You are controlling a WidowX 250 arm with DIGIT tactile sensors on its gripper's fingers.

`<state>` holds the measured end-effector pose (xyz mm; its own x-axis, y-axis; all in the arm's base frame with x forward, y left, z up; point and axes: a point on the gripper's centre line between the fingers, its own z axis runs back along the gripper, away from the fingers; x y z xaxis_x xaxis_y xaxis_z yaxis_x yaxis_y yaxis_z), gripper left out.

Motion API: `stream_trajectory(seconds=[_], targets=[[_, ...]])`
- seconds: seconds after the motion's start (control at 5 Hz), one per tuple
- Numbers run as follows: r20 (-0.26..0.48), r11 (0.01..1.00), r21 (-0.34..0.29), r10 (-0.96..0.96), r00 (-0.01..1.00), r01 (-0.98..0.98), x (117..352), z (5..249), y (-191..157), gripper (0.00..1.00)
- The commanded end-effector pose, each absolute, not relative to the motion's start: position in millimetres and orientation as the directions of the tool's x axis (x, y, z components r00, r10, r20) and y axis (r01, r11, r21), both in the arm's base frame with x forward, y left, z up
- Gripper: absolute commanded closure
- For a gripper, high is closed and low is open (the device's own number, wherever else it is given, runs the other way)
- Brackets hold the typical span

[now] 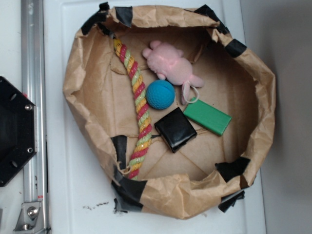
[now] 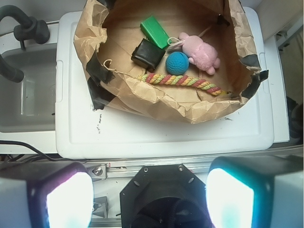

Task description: Grab the black box.

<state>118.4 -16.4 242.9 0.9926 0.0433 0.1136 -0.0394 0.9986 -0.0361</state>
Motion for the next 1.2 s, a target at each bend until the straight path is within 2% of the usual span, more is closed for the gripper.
stream_trajectory(seconds=[0.0, 0.2, 0.4, 0.6, 0.8, 1.0], targets=[[0.114, 0.999, -0.036, 0.043, 0.993, -0.039, 118.4, 242.9, -16.4, 0.0], [0.09, 0.978, 0.061, 0.192, 0.977, -0.197, 168.4, 201.4, -0.5, 0.0], [0.189, 0.964, 0.034, 0.253, 0.949, -0.264, 205.8, 170.6, 17.4, 0.0], [0.178, 0.938, 0.007, 0.341, 0.923, -0.347, 229.4, 137.9, 16.7, 0.0], [0.1, 0.846, -0.123, 0.53, 0.842, -0.518, 234.2, 99.2, 23.7, 0.0], [0.03, 0.788, -0.232, 0.592, 0.806, -0.57, 257.6, 70.9, 28.5, 0.0]])
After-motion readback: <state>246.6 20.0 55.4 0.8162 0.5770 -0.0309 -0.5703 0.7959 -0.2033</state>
